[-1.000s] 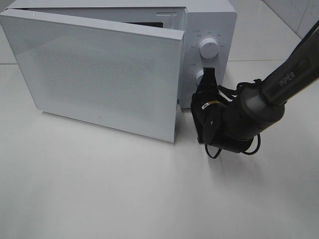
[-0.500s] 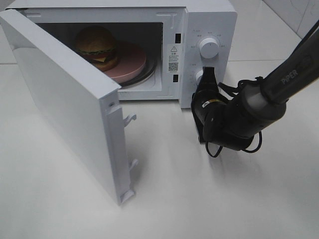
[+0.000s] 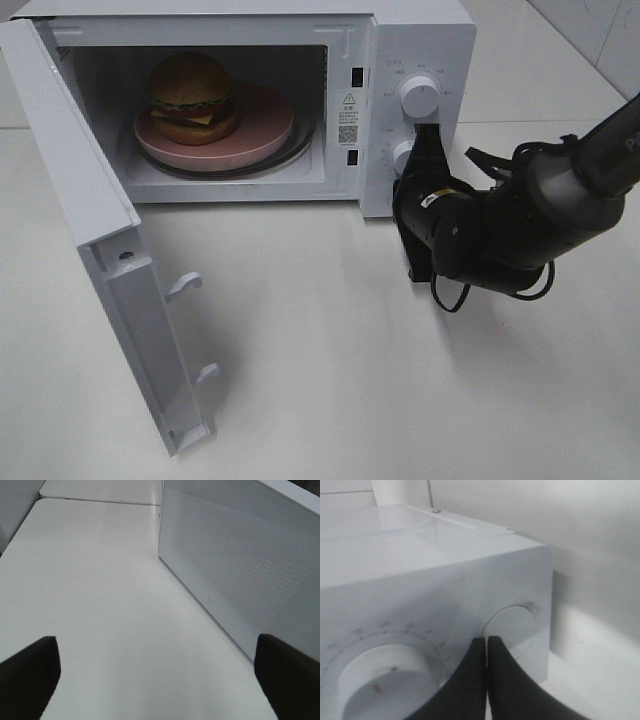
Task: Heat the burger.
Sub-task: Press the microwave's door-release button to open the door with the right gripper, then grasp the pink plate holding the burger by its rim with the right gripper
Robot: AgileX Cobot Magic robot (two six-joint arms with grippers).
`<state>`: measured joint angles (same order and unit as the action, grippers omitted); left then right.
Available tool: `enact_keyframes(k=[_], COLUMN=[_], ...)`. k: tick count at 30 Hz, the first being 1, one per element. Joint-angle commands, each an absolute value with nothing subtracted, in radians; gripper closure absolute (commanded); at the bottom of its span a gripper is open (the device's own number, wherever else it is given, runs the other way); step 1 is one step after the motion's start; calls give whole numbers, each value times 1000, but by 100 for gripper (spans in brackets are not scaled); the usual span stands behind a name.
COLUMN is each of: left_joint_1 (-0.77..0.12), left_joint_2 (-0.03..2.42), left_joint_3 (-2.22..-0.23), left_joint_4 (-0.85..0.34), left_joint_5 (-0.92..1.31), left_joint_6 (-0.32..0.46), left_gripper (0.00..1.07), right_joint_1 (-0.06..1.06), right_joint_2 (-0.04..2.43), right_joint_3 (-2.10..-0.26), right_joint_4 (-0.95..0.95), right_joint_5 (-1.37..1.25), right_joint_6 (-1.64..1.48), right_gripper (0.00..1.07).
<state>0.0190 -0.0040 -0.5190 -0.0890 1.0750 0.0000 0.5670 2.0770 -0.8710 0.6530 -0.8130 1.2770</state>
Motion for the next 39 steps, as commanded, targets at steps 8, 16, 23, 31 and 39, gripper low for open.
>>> enact_keyframes(k=[8,16,23,31,39], left_joint_1=[21,21,21,21,21], left_joint_2=[-11,-11,-11,-11,-11], left_joint_3=[-516,-516,-516,-516,-516], left_joint_4=[-96,-96,-96,-96,-96], left_joint_5=[1065,1065,1065,1065,1065], left_joint_6=[0,0,0,0,0], left_gripper=[9,9,9,9,9], right_joint_1=[564,564,564,561,561], right_joint_2=[1949,1841,1744,1672,1630], right_joint_3=[-810,-791,-791,-791,-822], right_joint_4=[615,614,608,504,242], right_joint_5=[-664,-503,-310,-103,161], right_joint_6=[1105,828,497,290,279], right_gripper=[107,107,107,107,107])
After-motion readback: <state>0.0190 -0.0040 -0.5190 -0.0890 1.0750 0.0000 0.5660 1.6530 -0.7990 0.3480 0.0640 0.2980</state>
